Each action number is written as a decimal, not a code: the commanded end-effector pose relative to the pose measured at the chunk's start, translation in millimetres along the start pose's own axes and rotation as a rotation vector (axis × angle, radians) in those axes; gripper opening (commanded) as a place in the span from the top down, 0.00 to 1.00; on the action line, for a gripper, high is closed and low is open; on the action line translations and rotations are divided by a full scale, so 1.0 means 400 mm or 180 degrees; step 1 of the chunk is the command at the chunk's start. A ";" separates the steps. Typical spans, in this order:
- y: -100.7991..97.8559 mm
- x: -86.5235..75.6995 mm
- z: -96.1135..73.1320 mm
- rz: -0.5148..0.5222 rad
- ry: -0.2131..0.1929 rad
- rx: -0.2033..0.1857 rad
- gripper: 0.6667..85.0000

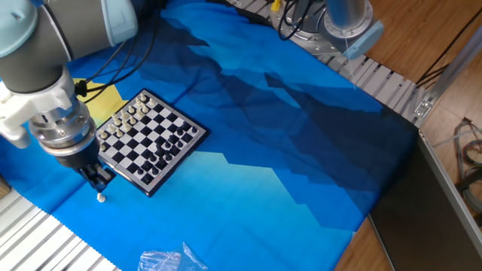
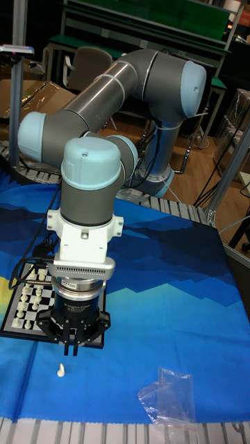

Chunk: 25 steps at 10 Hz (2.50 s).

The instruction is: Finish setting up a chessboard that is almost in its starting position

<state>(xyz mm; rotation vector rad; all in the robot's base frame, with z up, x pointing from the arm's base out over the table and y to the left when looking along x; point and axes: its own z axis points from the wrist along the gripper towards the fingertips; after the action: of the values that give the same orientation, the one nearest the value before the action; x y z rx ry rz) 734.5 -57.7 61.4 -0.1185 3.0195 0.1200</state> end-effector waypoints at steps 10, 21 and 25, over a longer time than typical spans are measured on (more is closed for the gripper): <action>-0.027 -0.004 0.056 -0.0564 -0.0047 0.0070 0.68; -0.030 -0.011 0.088 -0.0645 -0.0139 0.0102 0.70; -0.028 -0.011 0.092 -0.0669 -0.0140 0.0098 0.71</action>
<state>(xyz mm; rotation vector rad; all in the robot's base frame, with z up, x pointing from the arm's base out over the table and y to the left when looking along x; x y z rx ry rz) 743.0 -66.8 24.7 -0.4298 2.9455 0.0411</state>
